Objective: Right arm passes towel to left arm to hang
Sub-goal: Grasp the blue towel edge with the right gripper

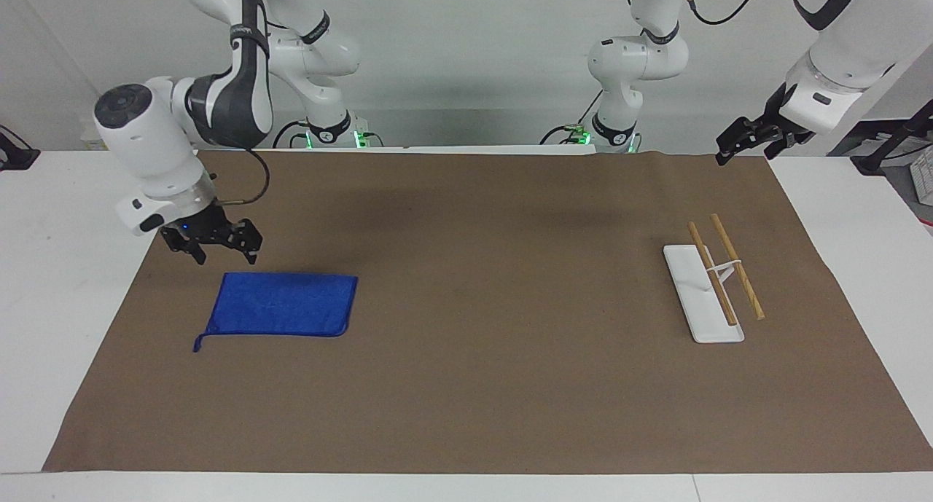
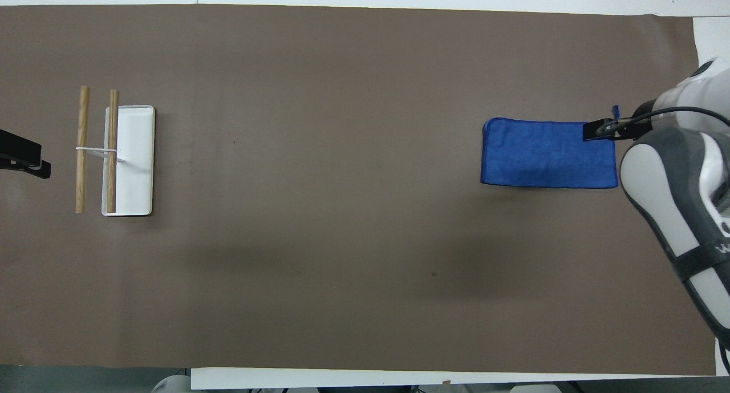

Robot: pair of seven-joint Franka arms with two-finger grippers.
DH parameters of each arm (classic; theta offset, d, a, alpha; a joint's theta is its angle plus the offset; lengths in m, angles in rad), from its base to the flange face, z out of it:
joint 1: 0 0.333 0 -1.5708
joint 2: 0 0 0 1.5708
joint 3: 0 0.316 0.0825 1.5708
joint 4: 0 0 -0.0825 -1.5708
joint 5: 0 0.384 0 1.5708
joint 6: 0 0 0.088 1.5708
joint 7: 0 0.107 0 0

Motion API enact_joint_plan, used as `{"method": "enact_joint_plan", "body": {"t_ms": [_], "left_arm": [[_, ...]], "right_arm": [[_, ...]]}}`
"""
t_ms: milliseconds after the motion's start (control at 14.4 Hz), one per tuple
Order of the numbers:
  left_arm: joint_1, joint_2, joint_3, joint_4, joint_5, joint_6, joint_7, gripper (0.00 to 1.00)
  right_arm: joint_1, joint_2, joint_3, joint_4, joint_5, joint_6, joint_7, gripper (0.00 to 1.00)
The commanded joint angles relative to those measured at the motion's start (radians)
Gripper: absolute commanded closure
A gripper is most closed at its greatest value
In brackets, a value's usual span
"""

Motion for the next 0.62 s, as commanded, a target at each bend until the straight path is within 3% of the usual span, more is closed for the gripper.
{"method": "enact_joint_plan", "body": {"t_ms": [0, 554], "left_arm": [[-0.004, -0.012, 0.004, -0.008, 0.014, -0.006, -0.004, 0.0], [-0.004, -0.012, 0.004, -0.008, 0.014, -0.006, -0.004, 0.0]], "right_arm": [[-0.005, 0.026, 0.002, -0.068, 0.02, 0.101, -0.034, 0.0], [-0.009, 0.143, 0.001, -0.096, 0.021, 0.224, -0.083, 0.02]]}}
